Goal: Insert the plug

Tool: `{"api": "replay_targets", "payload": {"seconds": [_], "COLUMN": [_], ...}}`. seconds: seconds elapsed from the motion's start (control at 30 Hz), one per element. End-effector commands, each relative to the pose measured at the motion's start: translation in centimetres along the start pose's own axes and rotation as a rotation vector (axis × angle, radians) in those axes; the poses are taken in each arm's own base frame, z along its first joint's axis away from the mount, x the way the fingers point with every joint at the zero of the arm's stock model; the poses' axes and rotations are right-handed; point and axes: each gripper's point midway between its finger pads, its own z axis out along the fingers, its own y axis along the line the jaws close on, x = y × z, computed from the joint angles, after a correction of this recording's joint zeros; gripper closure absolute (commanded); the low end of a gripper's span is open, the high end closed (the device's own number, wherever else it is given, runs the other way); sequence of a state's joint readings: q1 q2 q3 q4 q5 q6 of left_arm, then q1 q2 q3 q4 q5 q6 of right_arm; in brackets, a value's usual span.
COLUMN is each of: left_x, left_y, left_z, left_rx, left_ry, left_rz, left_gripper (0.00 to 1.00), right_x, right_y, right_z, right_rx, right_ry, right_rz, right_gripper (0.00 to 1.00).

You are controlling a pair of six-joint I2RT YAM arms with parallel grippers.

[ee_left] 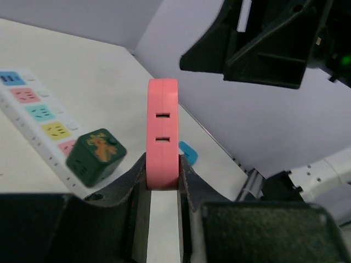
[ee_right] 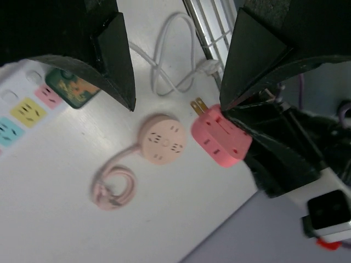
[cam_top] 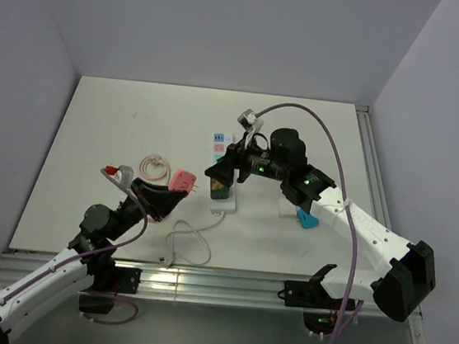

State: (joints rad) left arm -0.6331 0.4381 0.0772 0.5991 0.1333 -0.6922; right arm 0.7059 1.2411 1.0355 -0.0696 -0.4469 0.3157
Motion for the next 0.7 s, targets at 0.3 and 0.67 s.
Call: {"api": "replay_targets", "payload": {"seconds": [0.3,0.67], "left_x": [-1.7,-1.4], "left_y": [-8.4,-8.3], "left_z": [-0.8,-0.1], "left_rx": [0.390,0.392], "left_ry": [0.054,0.068], "left_rz": [0.067,0.053], "left_gripper": [1.00,1.00], "right_x": [1.5,2.6], "right_y": [6.7,8.4], "right_z": [-1.2,-1.2], "right_rx": [-0.485,-0.584], "right_ry": [0.054,0.080], "right_rz": [-0.195,-0.210], "right_gripper": [0.30,0.56]}}
